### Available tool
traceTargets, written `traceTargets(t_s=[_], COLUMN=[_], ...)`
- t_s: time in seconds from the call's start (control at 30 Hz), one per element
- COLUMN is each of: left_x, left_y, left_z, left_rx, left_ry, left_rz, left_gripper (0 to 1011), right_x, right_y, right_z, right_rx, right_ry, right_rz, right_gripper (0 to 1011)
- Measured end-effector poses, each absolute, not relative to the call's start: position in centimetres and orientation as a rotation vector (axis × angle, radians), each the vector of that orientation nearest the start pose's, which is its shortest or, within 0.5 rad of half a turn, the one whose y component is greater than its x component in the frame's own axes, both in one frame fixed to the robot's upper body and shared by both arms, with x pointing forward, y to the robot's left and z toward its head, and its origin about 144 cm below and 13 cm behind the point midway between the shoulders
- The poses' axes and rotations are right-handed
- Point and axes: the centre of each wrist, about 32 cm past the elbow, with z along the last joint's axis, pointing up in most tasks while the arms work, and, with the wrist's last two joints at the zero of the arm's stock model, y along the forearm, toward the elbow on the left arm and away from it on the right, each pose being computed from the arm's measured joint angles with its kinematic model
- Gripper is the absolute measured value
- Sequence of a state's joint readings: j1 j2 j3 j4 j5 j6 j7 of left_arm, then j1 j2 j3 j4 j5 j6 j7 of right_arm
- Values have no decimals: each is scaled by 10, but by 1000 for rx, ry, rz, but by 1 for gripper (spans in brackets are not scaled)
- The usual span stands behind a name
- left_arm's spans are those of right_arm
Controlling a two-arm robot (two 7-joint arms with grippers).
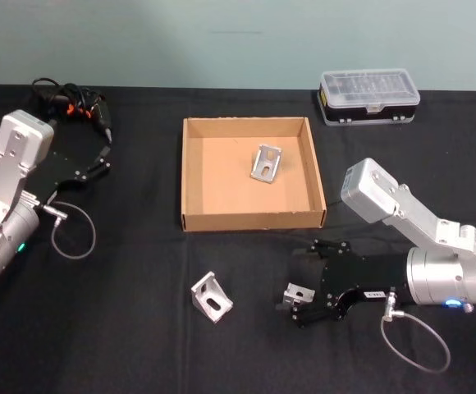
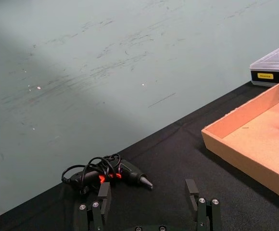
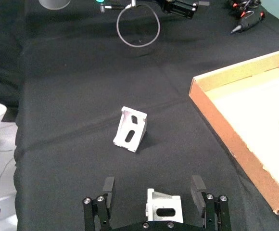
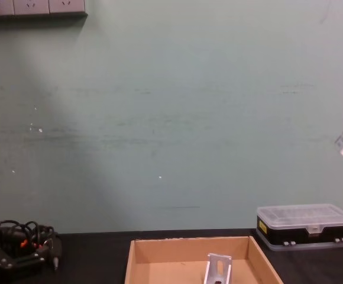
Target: Use one hand to pick up the angle iron from the table and place it into the box.
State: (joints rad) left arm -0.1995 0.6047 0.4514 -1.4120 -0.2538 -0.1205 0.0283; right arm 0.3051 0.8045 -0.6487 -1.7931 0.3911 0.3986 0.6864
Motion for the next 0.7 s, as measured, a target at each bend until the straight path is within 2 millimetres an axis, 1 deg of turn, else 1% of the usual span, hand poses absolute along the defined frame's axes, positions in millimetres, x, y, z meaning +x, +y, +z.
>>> traceTargets(t_s=[0.7], left_x=[489], left_y=[310], left_z=[1140], left_rx=[305], left_ry=[-285], left_rz=[1248], left_gripper=[1000], right_x=[469], right_y=[-259], right_z=[1221], right_rx=[-661], right_ry=[22], right_rz=[-328], right_gripper=[1004])
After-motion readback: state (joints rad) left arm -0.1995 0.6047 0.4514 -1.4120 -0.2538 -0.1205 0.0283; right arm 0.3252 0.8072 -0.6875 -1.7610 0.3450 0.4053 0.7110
